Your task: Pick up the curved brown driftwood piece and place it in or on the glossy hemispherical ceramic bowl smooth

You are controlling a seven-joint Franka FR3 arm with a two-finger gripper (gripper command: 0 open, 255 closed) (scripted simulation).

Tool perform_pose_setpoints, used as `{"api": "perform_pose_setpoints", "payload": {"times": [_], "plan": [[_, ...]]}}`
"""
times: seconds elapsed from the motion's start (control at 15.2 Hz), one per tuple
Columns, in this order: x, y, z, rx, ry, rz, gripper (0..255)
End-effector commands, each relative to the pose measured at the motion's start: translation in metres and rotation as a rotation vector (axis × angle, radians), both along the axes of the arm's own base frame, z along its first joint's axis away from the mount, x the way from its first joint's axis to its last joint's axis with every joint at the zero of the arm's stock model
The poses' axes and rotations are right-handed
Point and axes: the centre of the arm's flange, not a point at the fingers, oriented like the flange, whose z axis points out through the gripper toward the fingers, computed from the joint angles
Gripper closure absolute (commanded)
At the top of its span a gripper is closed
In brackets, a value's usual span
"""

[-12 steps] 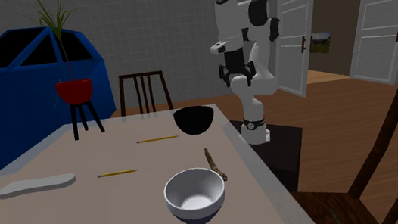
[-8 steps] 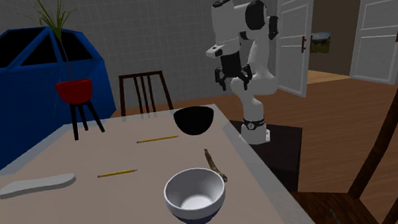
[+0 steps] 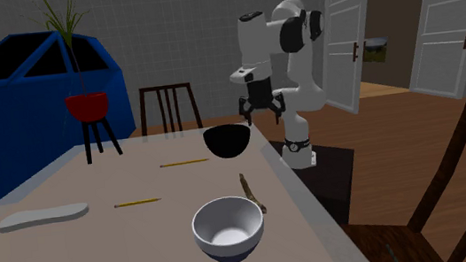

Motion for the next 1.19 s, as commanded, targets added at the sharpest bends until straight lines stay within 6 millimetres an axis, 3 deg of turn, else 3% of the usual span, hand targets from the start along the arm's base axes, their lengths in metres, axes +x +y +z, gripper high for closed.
{"api": "perform_pose_setpoints", "payload": {"times": [0.0, 0.53, 1.12], "plan": [[0.02, -0.001, -0.013, 0.001, -0.021, 0.06, 0], [0.105, 0.013, -0.051, 0.006, -0.099, 0.287, 0], [0.197, 0.051, -0.085, 0.012, -0.186, 0.542, 0]]}}
